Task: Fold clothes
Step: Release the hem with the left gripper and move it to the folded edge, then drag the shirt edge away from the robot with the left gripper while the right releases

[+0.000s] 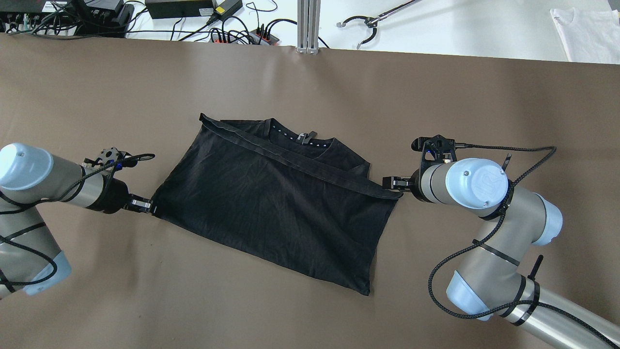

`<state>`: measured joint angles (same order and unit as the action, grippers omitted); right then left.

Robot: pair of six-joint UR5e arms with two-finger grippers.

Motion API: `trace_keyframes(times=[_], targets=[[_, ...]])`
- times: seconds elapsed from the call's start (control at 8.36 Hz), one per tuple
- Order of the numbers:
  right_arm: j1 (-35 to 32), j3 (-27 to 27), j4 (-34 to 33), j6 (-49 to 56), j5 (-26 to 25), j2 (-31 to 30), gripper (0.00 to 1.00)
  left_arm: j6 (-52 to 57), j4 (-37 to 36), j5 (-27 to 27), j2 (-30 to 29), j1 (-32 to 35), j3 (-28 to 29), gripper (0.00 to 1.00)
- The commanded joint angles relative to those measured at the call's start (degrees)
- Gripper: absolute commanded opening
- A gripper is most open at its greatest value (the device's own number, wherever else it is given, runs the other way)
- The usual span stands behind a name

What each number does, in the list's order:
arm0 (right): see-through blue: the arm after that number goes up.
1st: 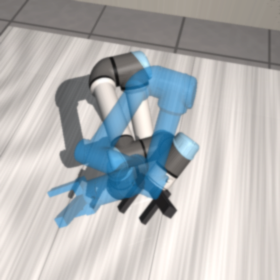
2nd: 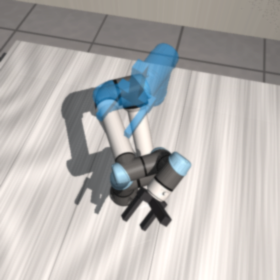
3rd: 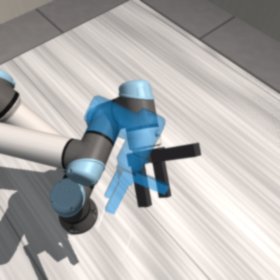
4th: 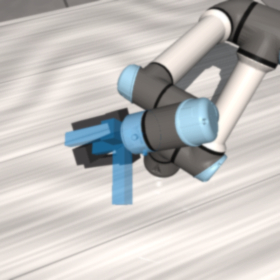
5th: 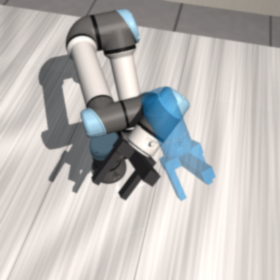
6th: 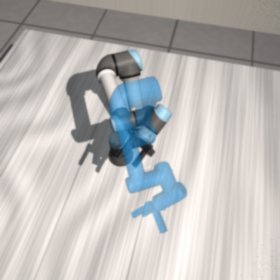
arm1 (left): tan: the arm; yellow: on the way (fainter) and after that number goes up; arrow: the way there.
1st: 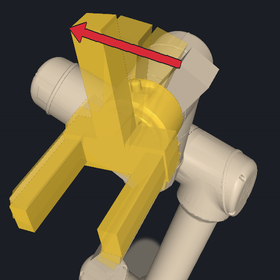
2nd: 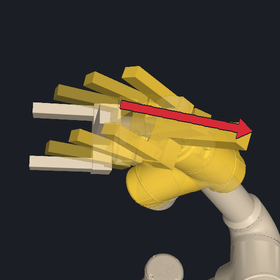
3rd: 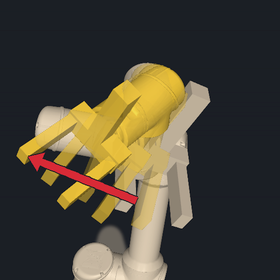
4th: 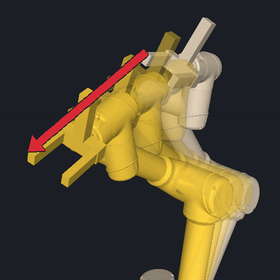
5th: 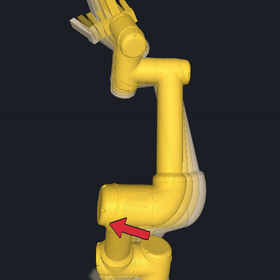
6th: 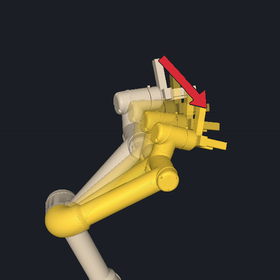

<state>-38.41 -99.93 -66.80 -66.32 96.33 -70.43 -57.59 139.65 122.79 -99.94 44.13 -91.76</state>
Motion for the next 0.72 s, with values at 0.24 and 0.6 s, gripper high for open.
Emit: trace_keyframes(times=[0.24, 0.6], targets=[[0.0, 0.0, 0.0, 0.1, 0.0, -0.1, 0.94, 13.8, -15.5, -0.4, -18.8, 12.6, 15.7, 0.0], [0.0, 0.0, 0.0, -0.2, 0.0, -0.1, 0.94, 17.0, -15.1, -10.2, -38.2, 12.0, 40.3, 0.0]])
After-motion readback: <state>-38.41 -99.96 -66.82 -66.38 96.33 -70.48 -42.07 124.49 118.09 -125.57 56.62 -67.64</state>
